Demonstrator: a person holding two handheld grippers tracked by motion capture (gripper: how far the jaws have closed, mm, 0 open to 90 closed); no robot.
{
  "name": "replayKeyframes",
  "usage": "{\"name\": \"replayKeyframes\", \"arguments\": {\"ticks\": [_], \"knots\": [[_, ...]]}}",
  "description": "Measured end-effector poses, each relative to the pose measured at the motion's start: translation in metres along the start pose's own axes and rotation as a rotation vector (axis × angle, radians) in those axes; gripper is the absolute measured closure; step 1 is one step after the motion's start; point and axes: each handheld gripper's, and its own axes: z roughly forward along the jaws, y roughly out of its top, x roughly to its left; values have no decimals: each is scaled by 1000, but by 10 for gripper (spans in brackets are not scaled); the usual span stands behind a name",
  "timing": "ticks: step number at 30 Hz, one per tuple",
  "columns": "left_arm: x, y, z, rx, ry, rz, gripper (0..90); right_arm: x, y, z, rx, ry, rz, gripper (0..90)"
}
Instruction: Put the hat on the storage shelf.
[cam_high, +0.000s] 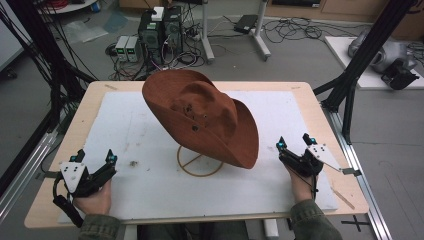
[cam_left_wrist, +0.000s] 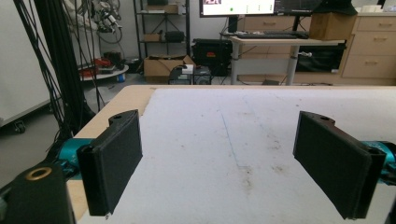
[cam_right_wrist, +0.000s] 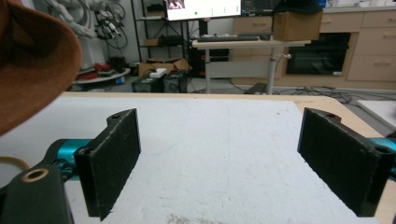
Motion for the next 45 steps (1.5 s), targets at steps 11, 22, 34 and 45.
{"name": "replayKeyframes", "arguments": {"ticks": [11, 22, 34, 45], "knots": [[-1, 0, 0, 7, -4, 1, 158, 1, 0, 0, 4, -1, -12, 125], [-2, 0, 1, 12, -11, 7, 158, 2, -1, 0, 9, 10, -22, 125], [-6, -1, 3, 13, -22, 11, 158, 1, -4, -2, 10, 13, -11, 125], [-5, -1, 3, 16, -21, 12, 158, -1, -4, -3, 8, 13, -4, 125]]}}
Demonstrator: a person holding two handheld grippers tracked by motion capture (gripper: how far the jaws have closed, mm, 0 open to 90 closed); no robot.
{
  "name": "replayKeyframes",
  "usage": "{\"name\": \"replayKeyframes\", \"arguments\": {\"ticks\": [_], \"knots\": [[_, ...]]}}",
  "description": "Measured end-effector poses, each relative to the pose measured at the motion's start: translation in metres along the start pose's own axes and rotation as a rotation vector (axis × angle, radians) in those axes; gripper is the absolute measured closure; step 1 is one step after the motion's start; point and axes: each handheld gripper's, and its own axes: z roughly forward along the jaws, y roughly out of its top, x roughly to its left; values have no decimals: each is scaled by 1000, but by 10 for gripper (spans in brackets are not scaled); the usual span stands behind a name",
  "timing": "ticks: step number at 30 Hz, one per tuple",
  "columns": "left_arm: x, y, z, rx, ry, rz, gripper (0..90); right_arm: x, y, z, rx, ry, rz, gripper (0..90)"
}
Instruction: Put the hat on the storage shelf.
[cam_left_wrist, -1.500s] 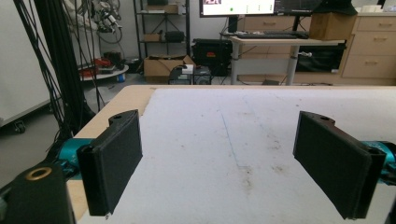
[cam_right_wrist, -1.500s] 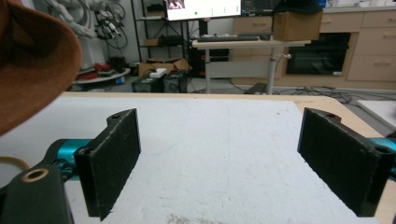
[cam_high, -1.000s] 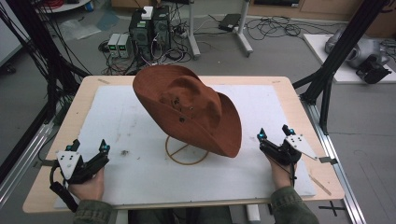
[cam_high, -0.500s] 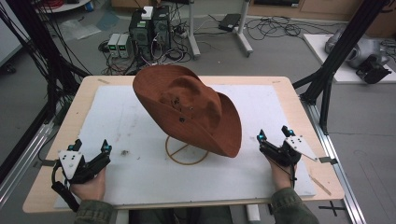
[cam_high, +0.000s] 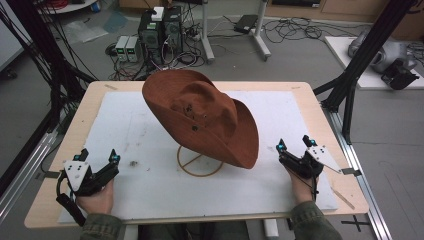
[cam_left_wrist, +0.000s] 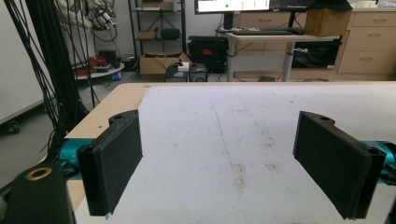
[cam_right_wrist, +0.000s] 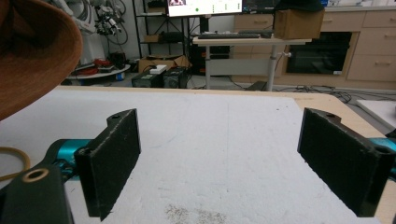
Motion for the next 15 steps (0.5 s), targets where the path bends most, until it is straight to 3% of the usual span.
{"name": "replayKeyframes", "arguments": {"ticks": [15], "knots": [[1, 1, 0, -4, -1, -5, 158, 0, 0, 0, 0, 6, 7, 125]]}}
